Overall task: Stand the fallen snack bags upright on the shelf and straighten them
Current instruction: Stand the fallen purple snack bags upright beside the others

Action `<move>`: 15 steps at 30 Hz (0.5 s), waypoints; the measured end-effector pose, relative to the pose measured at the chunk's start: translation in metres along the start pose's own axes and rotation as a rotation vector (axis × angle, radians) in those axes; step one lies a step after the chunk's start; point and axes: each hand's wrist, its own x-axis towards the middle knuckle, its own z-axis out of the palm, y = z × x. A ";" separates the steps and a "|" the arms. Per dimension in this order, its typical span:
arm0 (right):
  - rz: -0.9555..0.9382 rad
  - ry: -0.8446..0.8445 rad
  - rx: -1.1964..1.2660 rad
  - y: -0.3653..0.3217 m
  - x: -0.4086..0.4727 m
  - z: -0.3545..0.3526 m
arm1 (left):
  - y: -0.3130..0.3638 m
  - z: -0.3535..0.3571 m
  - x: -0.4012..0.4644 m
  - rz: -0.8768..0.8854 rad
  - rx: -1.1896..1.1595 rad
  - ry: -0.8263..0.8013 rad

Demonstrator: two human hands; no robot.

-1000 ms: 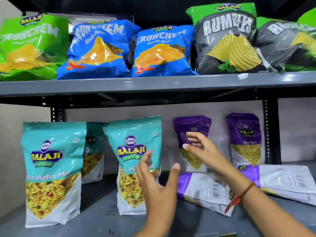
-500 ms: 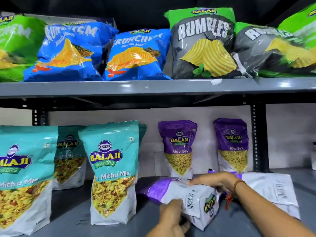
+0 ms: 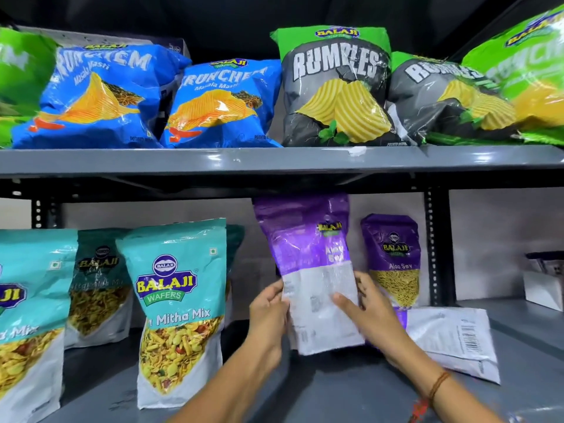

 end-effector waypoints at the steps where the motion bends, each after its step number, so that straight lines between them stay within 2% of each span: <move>1: -0.009 0.001 -0.019 0.008 -0.007 0.002 | -0.008 -0.008 0.002 0.011 0.050 -0.003; 4: -0.004 -0.019 -0.131 0.035 -0.028 0.008 | -0.039 -0.035 0.004 0.006 0.169 0.009; 10: -0.006 -0.018 -0.243 0.034 -0.039 0.014 | -0.050 -0.054 0.010 -0.080 0.164 -0.014; 15: 0.030 0.263 -0.269 0.028 -0.059 0.025 | -0.042 -0.048 0.008 -0.220 0.061 -0.023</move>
